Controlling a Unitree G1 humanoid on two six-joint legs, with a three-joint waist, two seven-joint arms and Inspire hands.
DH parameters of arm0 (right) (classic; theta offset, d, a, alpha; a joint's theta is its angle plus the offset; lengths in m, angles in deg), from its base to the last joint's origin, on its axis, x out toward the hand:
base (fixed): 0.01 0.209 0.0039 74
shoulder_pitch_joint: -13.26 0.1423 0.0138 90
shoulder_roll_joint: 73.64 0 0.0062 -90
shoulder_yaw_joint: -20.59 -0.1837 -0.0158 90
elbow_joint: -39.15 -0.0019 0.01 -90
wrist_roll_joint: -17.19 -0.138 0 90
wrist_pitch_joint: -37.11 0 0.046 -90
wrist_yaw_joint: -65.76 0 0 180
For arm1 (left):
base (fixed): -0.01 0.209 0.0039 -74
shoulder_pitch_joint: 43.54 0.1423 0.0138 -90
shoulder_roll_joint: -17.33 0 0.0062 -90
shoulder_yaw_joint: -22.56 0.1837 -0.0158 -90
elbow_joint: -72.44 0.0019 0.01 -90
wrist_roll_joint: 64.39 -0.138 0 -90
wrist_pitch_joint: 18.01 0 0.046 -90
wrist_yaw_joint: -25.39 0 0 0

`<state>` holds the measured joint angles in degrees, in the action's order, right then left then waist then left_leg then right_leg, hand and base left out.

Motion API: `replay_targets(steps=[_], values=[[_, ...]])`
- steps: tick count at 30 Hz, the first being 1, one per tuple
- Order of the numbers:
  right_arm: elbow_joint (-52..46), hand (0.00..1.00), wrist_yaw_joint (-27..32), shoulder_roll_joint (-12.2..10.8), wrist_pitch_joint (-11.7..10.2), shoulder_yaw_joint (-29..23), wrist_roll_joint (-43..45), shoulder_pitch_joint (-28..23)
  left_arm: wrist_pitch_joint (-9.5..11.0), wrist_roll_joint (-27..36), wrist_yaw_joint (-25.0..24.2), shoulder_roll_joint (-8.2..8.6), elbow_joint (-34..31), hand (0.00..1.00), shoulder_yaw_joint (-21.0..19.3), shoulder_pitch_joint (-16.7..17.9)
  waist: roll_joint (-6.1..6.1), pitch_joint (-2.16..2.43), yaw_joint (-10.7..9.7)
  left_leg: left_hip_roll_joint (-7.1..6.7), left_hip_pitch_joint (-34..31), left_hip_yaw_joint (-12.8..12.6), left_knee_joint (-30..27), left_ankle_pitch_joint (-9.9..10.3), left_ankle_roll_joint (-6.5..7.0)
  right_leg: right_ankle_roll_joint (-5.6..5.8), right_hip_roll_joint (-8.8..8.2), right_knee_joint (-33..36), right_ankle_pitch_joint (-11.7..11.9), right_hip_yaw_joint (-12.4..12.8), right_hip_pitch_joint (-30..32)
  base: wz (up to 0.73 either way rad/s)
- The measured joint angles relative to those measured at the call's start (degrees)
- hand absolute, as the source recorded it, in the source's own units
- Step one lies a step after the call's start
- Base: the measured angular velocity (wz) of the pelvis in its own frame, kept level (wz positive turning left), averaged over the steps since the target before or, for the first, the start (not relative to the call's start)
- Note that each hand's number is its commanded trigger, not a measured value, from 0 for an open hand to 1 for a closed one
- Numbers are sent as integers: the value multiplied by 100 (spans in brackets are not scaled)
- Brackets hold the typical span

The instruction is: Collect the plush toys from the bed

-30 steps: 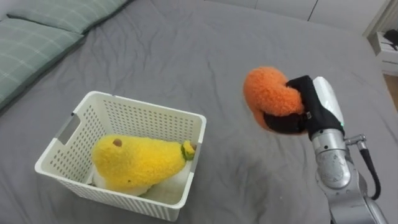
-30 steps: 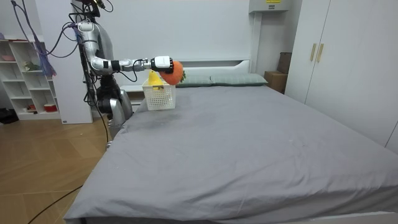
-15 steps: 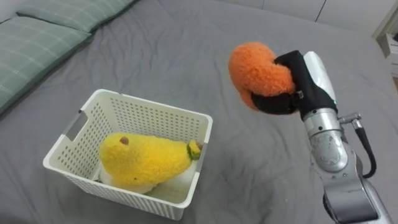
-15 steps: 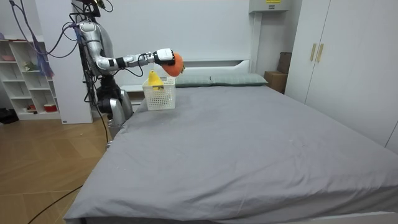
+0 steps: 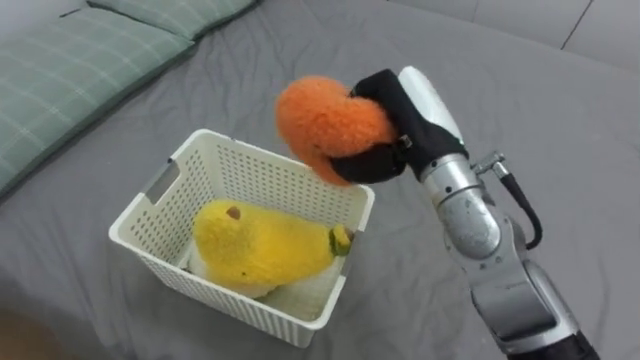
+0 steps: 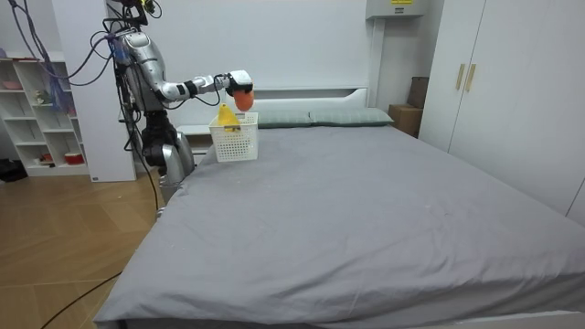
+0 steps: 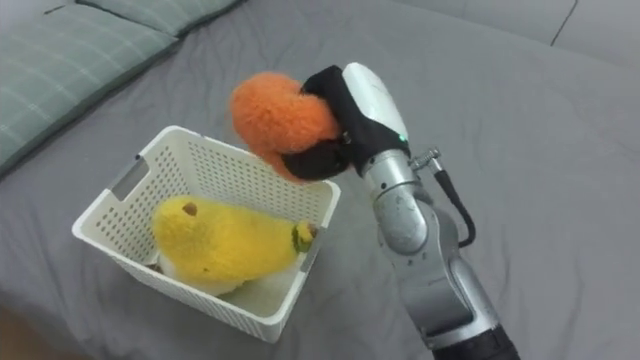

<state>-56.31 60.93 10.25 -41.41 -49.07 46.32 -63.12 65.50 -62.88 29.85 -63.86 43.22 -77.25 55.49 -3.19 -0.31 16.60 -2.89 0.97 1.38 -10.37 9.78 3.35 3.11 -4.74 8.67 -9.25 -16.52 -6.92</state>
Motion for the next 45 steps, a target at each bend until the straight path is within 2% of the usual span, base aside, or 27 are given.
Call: replay_targets(steps=[5, 10, 34, 45], values=[[1, 0, -337, -185, 246, 273, 263, 8, -113, 1, 0, 7, -137, 0, 58, 9, -60, -15, 159, -11, -81, 54, -36, -5, -1, 0, -4, -2, 0, -50, 38, 7], [1, 0, -486, -288, 352, 324, 265, 45, -127, 0, 1, 8, -243, 0, 57, 0, -109, -42, 253, -17, -138, 84, -70, -5, -1, 0, -8, -2, 0, -86, 62, 3], [25, 0, -663, -326, 359, 431, 265, 94, -172, 11, 2, 8, -273, 0, 331, -102, -112, -60, 260, -12, -142, 24, -67, -8, 2, 0, -5, 0, 1, -35, 94, -1], [27, 0, -638, -236, 353, 527, 209, 94, -169, 9, 18, 3, -300, 0, 316, -114, -171, -38, 260, -4, -121, -18, -36, -12, 3, 0, -3, -4, 1, -1, 109, 0]])
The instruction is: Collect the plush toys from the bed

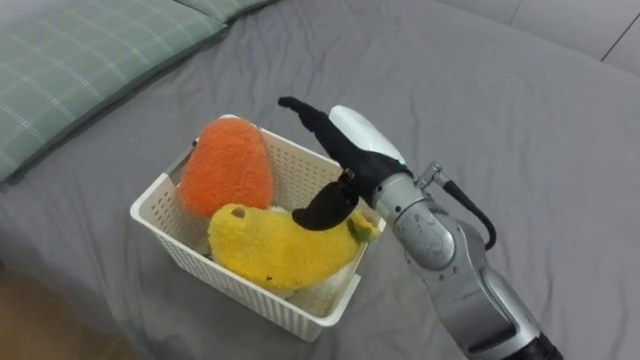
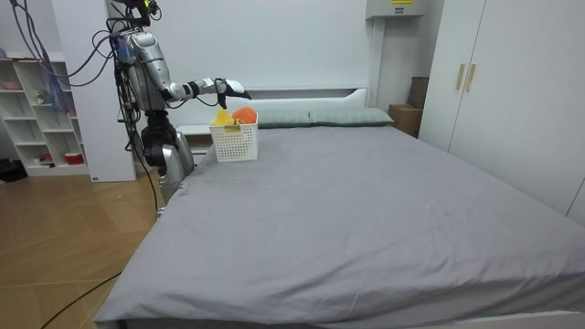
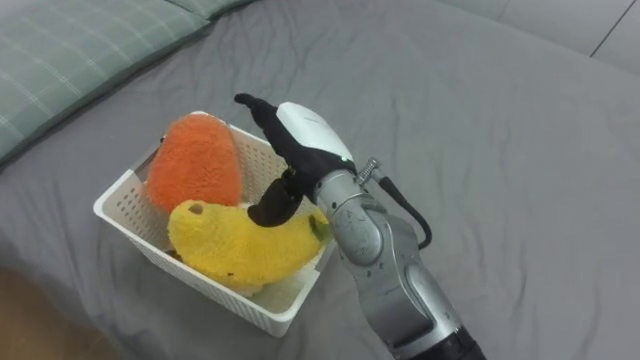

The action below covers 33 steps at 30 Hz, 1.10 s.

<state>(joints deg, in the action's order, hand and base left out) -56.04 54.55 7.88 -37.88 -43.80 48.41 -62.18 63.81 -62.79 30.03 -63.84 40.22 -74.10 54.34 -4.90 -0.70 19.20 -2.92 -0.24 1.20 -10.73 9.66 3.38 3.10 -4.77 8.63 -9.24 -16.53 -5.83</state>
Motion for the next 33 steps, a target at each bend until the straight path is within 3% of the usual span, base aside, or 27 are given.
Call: replay_targets(steps=[4, 6, 11, 14, 16, 20, 27, 31, 33], values=[[73, 0, 183, 28, -35, -120, -495, -1, 5, 174, 113, -3, 11, 0, -2, 0, -23, -27, -40, 4, 58, -26, 15, 0, 0, 0, 7, 0, 0, 53, -35, -4], [70, 0, 324, 111, -89, -311, -1104, -2, 19, 270, 152, -5, 14, 0, -10, 25, -36, -45, -145, 6, 70, -35, 15, 0, 0, 0, 5, 0, 0, 52, -51, 0], [61, 0, 828, 112, -346, -906, -1557, -129, 124, 416, 164, 74, 14, 0, -155, 122, -32, -49, -400, 17, 89, -101, 16, 2, 2, 1, 9, 5, 5, 126, -42, -5], [10, 0, 1125, 119, -563, -1477, -2035, -381, 202, 448, 209, 110, 16, 0, -327, 236, -9, -40, -679, 32, 91, -209, 9, 6, 9, 4, 9, 11, 11, 206, 3, -13], [14, 0, 1390, 127, -700, -1880, -2370, -590, 264, 449, 224, 128, 59, 0, -482, 358, 45, -5, -814, 38, 158, -289, 40, 12, 21, 17, 2, 11, 24, 251, -7, -24], [39, 0, 2000, 233, -989, -2688, -3567, -1124, 415, 461, 263, 135, 179, 0, -590, 629, 236, 57, -1281, 49, 298, -508, 129, 25, 47, 33, -8, 8, 33, 369, -35, -23], [728, 0, 2588, 335, -1205, -3766, -5352, -1596, 515, 414, 326, 105, 164, 0, -720, 786, 361, 70, -1867, 146, 476, -800, 206, 84, 22, 7, 69, 20, 49, 660, -65, -22], [984, 0, 2914, 351, -1272, -4095, -6276, -1836, 529, 459, 318, 97, 115, 0, -733, 809, 390, 66, -2025, 196, 500, -987, 203, 108, 7, -15, 117, 59, 62, 847, 0, -25], [1631, 0, 3067, 353, -1360, -4207, -6646, -1862, 529, 452, 322, 65, 121, 0, -728, 811, 378, 64, -2121, 234, 568, -1094, 205, 122, -15, -22, 140, 112, 67, 896, 12, -21]])
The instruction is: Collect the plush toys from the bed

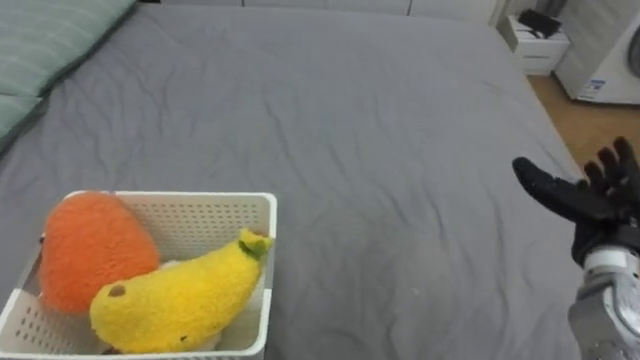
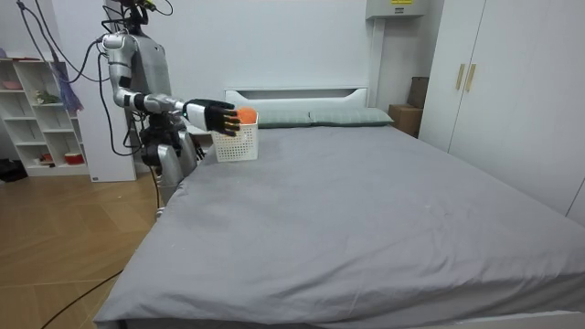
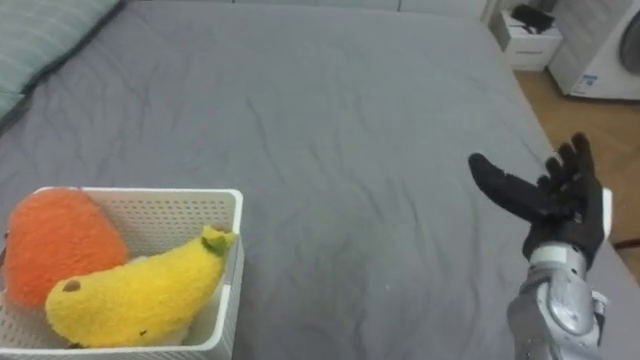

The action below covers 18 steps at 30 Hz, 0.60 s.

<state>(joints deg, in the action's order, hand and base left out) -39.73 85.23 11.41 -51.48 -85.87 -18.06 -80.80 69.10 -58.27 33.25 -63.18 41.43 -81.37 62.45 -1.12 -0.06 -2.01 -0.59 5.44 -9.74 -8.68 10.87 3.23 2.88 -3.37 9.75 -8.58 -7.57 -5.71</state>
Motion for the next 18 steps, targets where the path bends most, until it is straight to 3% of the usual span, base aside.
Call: replay_targets(steps=[4, 8, 12, 16, 18], values=[[1082, 0, 109, 8, -47, -138, -762, -231, -6, 3, -15, -3, -19, 0, 2, 8, -20, 2, -121, 9, 15, -22, 3, 15, -4, -4, 4, 3, -2, 14, -7, -4], [3040, 0, 31, 7, -105, -180, -938, -418, -1, 1, -14, -6, -30, 0, -2, 75, -47, 10, -178, 10, 28, -44, 2, 23, -4, -8, 11, -1, -5, 44, -17, -2], [4912, 0, -127, -21, -78, -185, -226, -608, 0, -35, -15, 27, 88, 0, -66, 121, -18, 17, -235, 10, 55, -40, -8, 33, -4, -12, 11, 1, -10, 52, -50, 0], [5890, 0, -465, -28, 42, -162, 377, -820, -49, -210, -89, 20, 250, 0, -125, 140, 6, -2, -218, 23, 126, -91, -24, 98, -54, -32, 30, 2, -62, 165, -73, -16], [6437, 0, -805, -18, 240, 20, 894, -858, -167, -227, -150, 19, 291, 0, -191, 133, -23, 2, -196, 24, 142, -106, -41, 100, -53, -35, 44, 7, -113, 230, -19, -7]])
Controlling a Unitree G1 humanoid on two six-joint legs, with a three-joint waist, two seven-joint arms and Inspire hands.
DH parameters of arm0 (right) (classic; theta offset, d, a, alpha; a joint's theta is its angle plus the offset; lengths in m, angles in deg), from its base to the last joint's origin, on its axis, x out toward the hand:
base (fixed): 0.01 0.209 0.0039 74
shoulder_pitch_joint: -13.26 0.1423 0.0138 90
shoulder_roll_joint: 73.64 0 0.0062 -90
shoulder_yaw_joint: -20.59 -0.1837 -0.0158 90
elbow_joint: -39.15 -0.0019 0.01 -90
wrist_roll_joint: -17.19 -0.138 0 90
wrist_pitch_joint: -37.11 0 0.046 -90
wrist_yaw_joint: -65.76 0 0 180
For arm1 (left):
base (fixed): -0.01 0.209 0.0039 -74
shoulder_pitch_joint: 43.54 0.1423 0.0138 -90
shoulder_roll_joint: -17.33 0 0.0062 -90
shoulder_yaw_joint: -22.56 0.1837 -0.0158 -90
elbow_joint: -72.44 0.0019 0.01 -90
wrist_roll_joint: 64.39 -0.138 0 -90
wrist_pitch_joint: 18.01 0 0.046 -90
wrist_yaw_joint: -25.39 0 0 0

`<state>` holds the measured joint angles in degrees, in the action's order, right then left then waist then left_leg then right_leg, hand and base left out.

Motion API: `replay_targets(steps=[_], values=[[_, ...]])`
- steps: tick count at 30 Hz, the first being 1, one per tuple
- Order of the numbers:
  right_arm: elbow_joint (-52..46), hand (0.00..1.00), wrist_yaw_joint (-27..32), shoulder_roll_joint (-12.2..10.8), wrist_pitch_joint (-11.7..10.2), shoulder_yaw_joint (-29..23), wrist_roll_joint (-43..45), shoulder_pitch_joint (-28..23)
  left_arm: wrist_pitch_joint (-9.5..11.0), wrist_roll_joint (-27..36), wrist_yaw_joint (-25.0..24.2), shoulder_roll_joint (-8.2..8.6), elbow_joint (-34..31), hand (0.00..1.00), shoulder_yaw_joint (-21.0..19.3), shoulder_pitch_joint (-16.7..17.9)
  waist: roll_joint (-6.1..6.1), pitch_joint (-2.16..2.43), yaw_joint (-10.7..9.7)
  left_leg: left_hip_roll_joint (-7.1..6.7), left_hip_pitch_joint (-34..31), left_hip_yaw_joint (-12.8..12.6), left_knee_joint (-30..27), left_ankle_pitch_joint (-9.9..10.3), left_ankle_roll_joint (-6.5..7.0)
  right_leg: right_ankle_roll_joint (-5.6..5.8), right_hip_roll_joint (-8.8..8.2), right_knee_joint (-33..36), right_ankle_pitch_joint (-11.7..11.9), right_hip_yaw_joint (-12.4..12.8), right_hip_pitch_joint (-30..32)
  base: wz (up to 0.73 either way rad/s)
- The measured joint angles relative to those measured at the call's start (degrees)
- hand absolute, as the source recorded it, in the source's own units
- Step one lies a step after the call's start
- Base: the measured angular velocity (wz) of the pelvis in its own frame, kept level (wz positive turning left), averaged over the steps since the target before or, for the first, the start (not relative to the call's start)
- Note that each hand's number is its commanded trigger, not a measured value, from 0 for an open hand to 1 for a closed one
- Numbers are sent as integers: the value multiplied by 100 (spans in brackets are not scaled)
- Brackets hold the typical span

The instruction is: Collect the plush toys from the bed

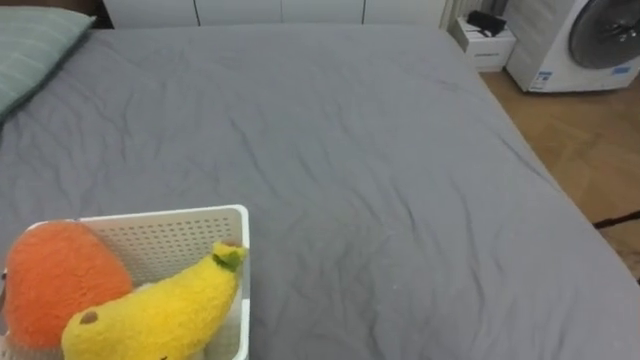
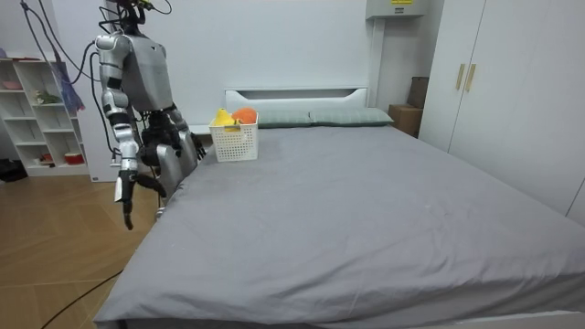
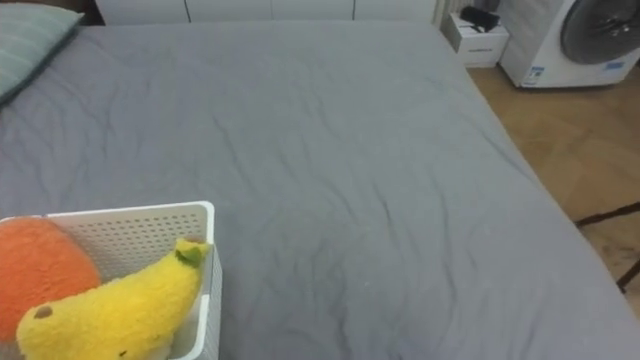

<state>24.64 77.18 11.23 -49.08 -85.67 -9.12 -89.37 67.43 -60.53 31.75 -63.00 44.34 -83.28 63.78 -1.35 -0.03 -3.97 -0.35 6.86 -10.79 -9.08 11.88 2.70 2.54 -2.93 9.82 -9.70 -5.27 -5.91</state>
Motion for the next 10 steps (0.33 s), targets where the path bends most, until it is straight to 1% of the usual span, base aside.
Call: replay_targets(steps=[1, 2, 3, 4, 5, 6, 10], values=[[113, 0, -78, 1, 68, 112, 190, 0, -35, -10, -15, 0, -1, 0, 0, -19, -5, 4, 10, 1, 0, -1, -4, 0, 1, 0, 5, -3, -2, 17, 1, -4], [283, 0, -250, -2, 198, 340, 646, 0, -98, -80, -44, 5, 1, 0, 1, -56, -11, 7, 45, 1, 11, -2, -7, -1, 7, 1, 8, -5, -2, 29, -4, -7], [384, 0, -407, -6, 338, 543, 1063, -3, -175, -120, -43, 7, 5, 0, 9, -73, -9, 4, 121, 1, 44, -17, 3, -4, 13, 2, 12, -6, -1, 47, -27, -6], [411, 0, -477, -8, 405, 640, 1238, -2, -199, -136, -42, 4, 5, 0, 20, -67, -12, 2, 144, 0, 62, -15, 7, -4, 14, 2, 11, -9, -1, 41, -51, 0], [425, 0, -583, -14, 518, 809, 1548, 12, -242, -240, -33, 3, 3, 0, 30, -51, -14, 3, 174, -3, 97, 0, 12, -2, 17, 4, 9, -13, 1, 32, -94, 4], [429, 0, -679, -20, 596, 892, 1804, 51, -272, -309, -25, 2, 4, 0, 32, -66, -10, 1, 234, -4, 136, 2, 29, 3, 16, 5, 8, -17, 0, 25, -122, 4], [434, 0, -751, -54, 753, 1027, 2306, 304, -363, -344, 37, 14, 50, 0, 34, -106, -5, 0, 321, -5, 178, 9, 50, 3, 11, 1, 5, -23, -8, -7, -165, 2]])
